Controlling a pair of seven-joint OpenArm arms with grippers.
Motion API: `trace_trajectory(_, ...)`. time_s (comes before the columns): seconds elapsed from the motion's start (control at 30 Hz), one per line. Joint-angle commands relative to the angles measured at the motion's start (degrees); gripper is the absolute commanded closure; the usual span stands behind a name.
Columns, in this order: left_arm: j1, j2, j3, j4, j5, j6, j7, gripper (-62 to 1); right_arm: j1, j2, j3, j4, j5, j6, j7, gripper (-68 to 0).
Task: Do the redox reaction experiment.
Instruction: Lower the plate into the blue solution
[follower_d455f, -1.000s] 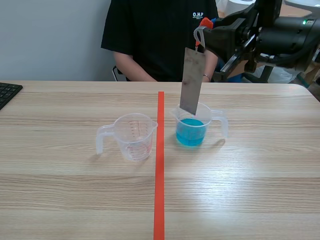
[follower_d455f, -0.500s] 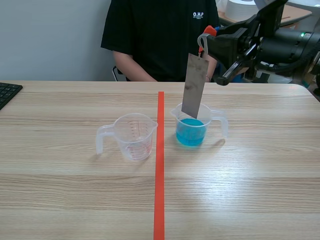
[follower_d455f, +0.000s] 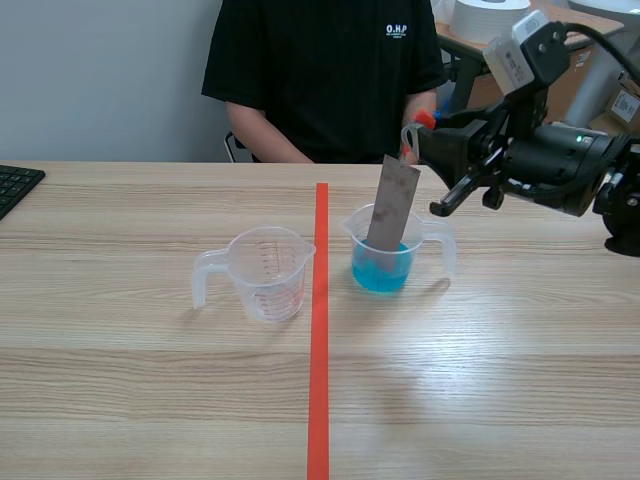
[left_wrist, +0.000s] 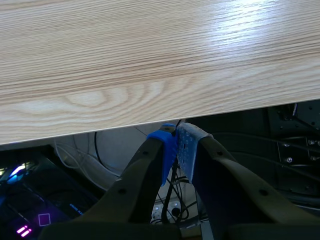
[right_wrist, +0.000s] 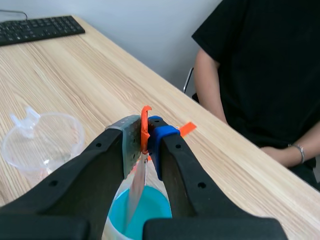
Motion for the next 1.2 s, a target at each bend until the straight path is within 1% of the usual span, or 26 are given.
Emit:
trace_trajectory(0.0, 0.1, 0.2, 0.2, 0.4, -0.3, -0.2, -0.6, -3.4, 1.5, 0.3, -0.4, 0.2, 0.9, -0.2, 1.9, -1.5)
trace_trajectory(0.1, 0.1, 0.2, 0.2, 0.4, -0.3, -0.2, -0.6, -3.4, 1.8, 0.3, -1.2, -1.0, 0.9, -0.2, 2.7, -1.5)
trace_trajectory(0.27, 0.1, 0.2, 0.2, 0.4, -0.3, -0.2, -0.6, -3.4, 1.8, 0.3, -2.1, -1.1, 0.6, -3.0, 2.8, -1.5)
trace_trajectory(0.43, 0.1, 0.2, 0.2, 0.4, -0.3, -0.2, -0.6, -3.4, 1.8, 0.3, -2.7, -1.2, -1.1, -3.4, 2.9, -1.5)
trace_trajectory(0.47, 0.1, 0.2, 0.2, 0.4, -0.3, -0.2, -0.6, -3.4, 1.8, 0.3, -2.7, -1.3, -1.7, -4.2, 2.9, -1.5)
trace_trajectory(0.57, 0.1, 0.2, 0.2, 0.4, -0.3, -0.2, -0.6, -3.4, 1.8, 0.3, -2.7, -1.3, -3.2, -8.1, 2.9, -1.5)
trace_trajectory(0.6, 0.1, 0.2, 0.2, 0.4, -0.3, -0.2, -0.6, -3.4, 1.8, 0.3, -2.7, -1.3, -3.4, -8.9, 3.0, -1.5)
trace_trajectory(1.03, 0.2, 0.2, 0.2, 0.4, -0.3, -0.2, -0.6, -3.4, 1.7, 0.3, -3.6, -1.5, -4.3, -9.0, 3.3, -1.5)
trace_trajectory(1.17, 0.1, 0.2, 0.2, 0.4, -0.4, -0.3, -1.2, -3.4, 1.7, 0.3, -3.6, -1.6, -5.3, -9.0, 3.3, -1.5)
